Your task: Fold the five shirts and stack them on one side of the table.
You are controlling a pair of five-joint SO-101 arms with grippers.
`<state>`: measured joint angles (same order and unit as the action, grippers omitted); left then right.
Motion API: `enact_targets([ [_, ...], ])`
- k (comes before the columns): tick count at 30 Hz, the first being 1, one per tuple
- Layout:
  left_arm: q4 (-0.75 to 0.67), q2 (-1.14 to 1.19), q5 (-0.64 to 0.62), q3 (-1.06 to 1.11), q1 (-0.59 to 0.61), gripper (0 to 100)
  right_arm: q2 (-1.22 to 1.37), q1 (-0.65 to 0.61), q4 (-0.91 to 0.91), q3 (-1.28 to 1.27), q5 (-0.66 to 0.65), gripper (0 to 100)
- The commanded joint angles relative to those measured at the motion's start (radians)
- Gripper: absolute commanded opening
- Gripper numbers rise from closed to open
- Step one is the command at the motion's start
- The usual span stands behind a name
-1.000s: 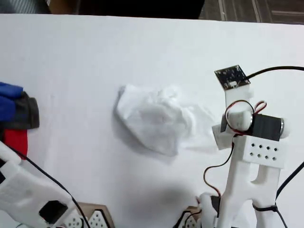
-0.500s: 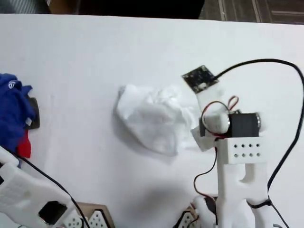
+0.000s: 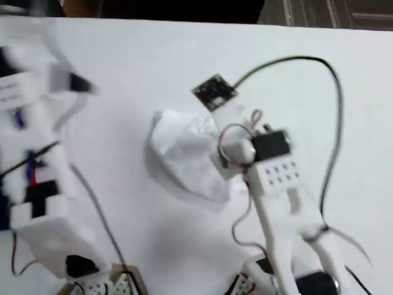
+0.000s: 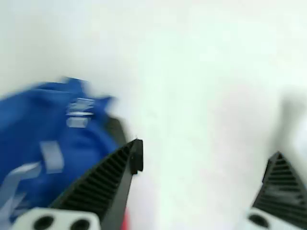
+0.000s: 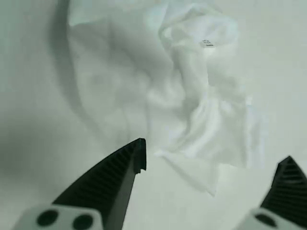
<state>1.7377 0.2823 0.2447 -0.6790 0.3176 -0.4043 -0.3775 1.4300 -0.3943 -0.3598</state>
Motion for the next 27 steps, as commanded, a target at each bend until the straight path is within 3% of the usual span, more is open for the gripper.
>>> enact_targets([
  [1, -0.13, -0.005, -0.077, 0.28, -0.198, 40, 0.156, -0.012, -0.065, 0.017, 0.008, 41.1],
  [8, -0.482, -0.041, -0.17, 0.717, -0.296, 40, 0.361, 0.001, -0.07, 0.109, 0.008, 37.6],
  [10, -0.565, -0.054, -0.195, 0.817, -0.313, 40, 0.394, 0.013, -0.068, 0.13, 0.008, 26.5],
  [13, -0.678, -0.061, -0.199, 0.924, -0.316, 40, 0.427, 0.045, -0.07, 0.157, 0.008, 2.0],
  [16, -0.712, -0.061, -0.199, 0.975, -0.308, 40, 0.423, 0.096, -0.064, 0.18, 0.003, 5.6],
  [18, -0.71, -0.06, -0.199, 0.975, -0.308, 40, 0.403, 0.145, -0.062, 0.209, 0.0, 1.5],
  [24, -0.71, -0.06, -0.199, 0.98, -0.292, 40, 0.274, 0.305, 0.074, 0.365, -0.025, 2.0],
  [27, -0.675, -0.071, -0.201, 0.96, -0.245, 40, 0.225, 0.323, 0.108, 0.367, -0.055, 2.0],
])
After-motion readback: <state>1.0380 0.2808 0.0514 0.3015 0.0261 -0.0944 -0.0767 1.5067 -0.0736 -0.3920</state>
